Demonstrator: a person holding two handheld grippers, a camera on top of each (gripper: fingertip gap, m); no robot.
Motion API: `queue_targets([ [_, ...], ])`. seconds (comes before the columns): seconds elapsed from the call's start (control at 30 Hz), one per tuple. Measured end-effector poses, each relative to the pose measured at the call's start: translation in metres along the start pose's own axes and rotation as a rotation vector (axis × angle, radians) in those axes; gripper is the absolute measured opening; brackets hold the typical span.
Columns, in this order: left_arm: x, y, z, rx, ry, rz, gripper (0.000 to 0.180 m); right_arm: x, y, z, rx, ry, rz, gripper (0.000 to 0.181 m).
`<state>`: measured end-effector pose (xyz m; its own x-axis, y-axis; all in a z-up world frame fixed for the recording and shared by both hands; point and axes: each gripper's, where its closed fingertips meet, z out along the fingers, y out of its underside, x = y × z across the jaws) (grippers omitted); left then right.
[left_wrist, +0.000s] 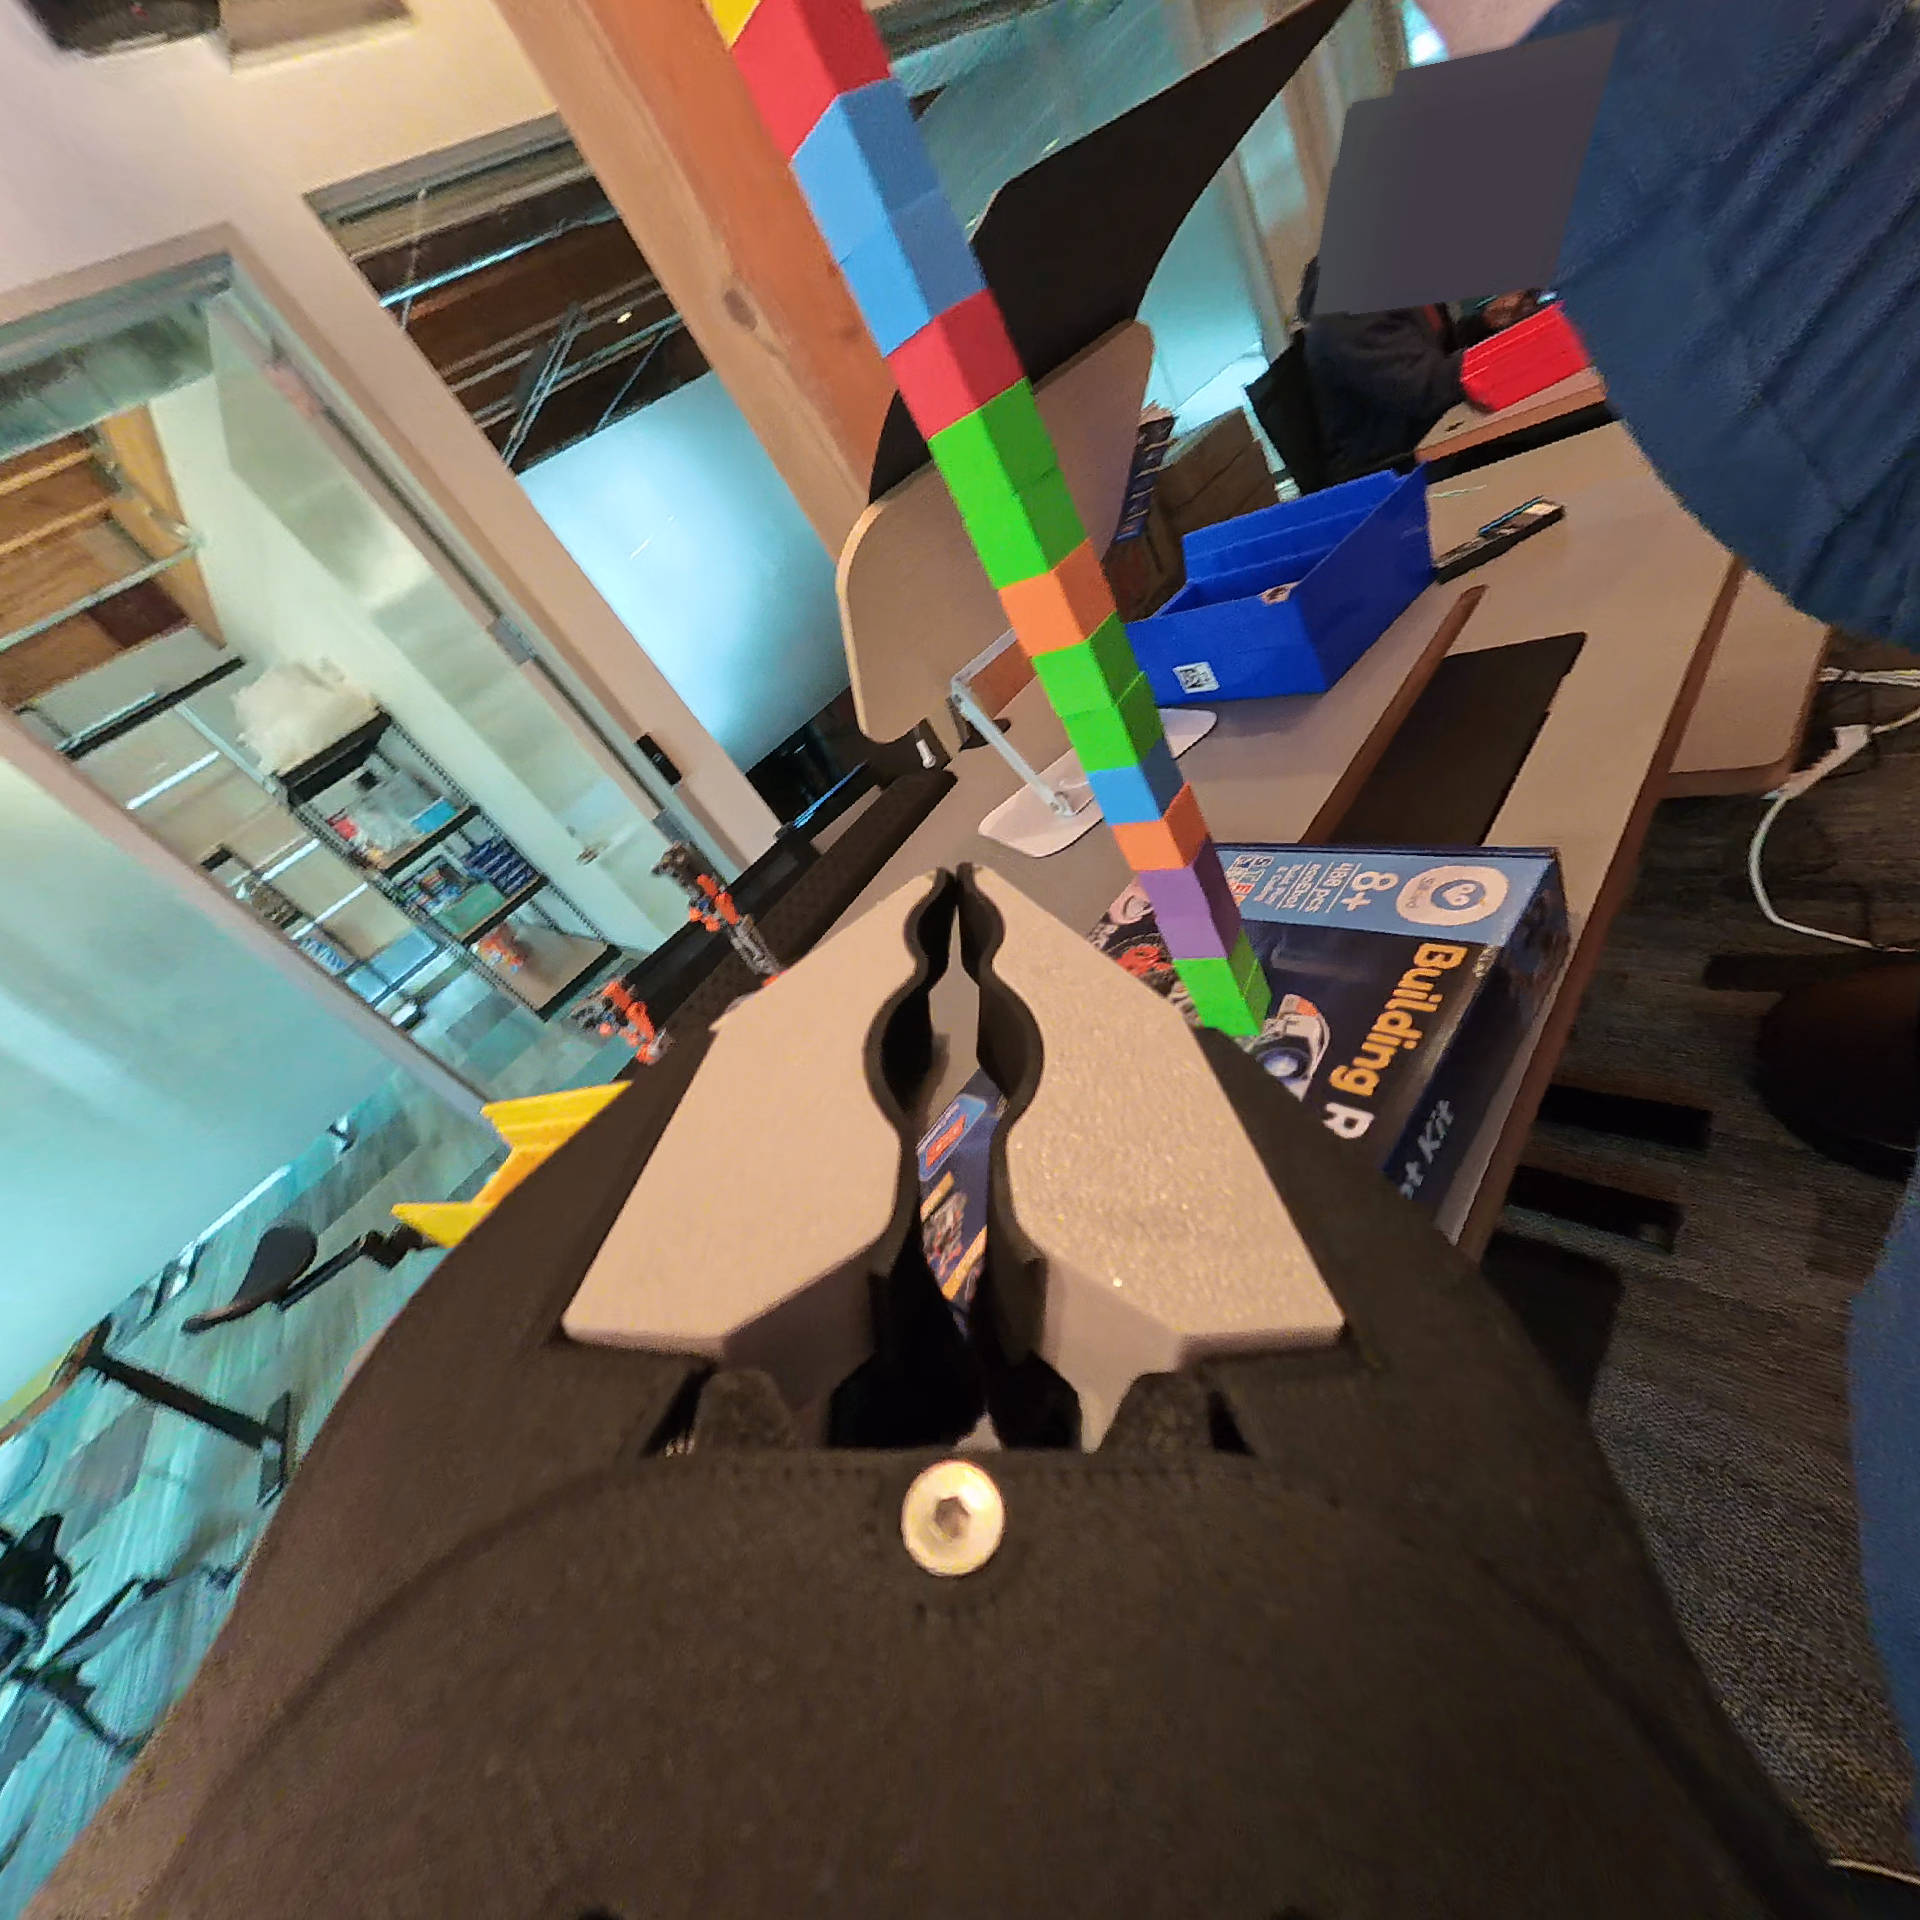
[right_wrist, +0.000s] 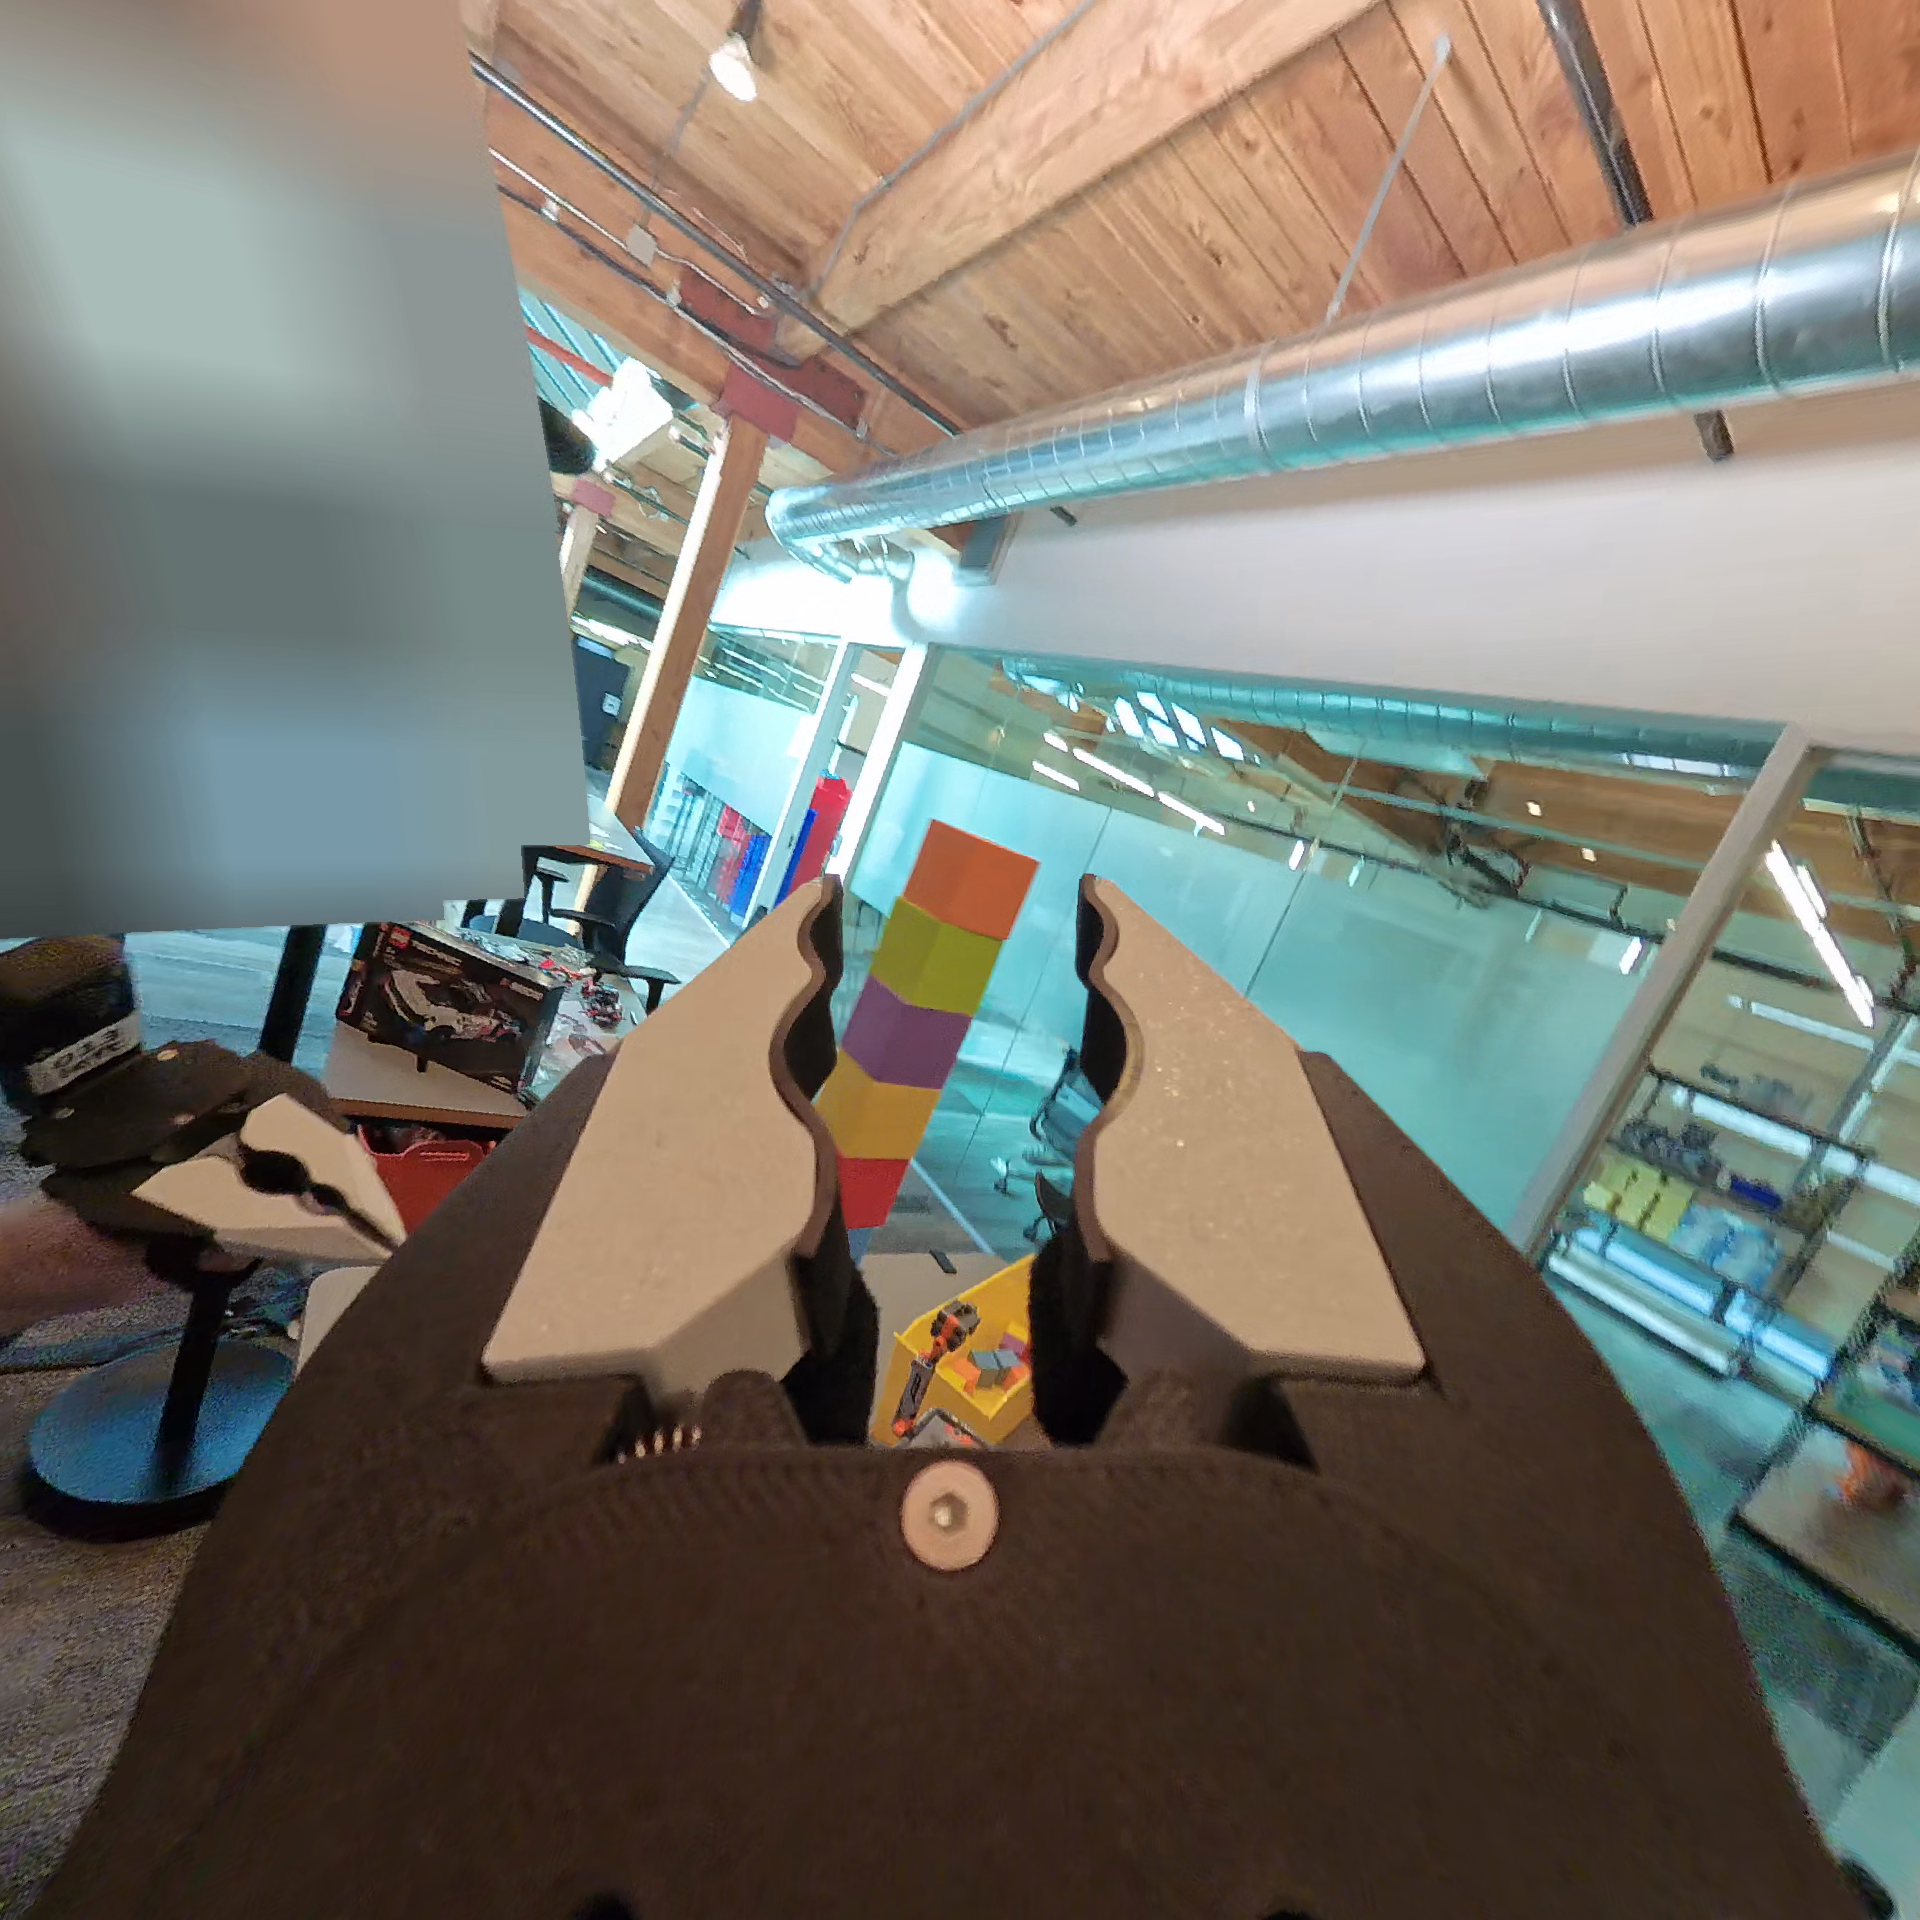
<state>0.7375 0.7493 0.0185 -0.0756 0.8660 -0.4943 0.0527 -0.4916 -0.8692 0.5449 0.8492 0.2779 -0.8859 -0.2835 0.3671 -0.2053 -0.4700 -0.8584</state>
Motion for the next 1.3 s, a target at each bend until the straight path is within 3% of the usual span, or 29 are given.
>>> queue_targets([
  [0.07, -0.006, 0.009, -0.003, -0.031, -0.037, -0.024, 0.000, -0.013, 0.001, -0.013, 0.037, -0.035, -0.035, 0.035],
  [0.13, -0.008, 0.016, -0.005, -0.046, -0.055, -0.044, 0.000, -0.015, 0.010, -0.026, 0.029, -0.013, -0.059, 0.041],
  [0.23, -0.013, 0.029, -0.007, -0.085, -0.091, -0.068, 0.000, -0.032, 0.017, -0.049, 0.072, -0.065, -0.066, 0.034],
  [0.43, -0.014, 0.045, 0.000, -0.110, -0.114, -0.118, 0.000, -0.075, 0.037, -0.079, 0.143, -0.284, -0.011, 0.022],
  [0.7, -0.009, 0.066, 0.026, -0.130, -0.080, -0.174, 0.000, -0.114, 0.074, -0.096, 0.105, -0.466, 0.073, 0.014],
  [1.3, -0.041, 0.086, 0.054, -0.229, -0.099, -0.126, 0.003, -0.142, 0.159, -0.109, -0.012, -0.527, 0.346, 0.014],
])
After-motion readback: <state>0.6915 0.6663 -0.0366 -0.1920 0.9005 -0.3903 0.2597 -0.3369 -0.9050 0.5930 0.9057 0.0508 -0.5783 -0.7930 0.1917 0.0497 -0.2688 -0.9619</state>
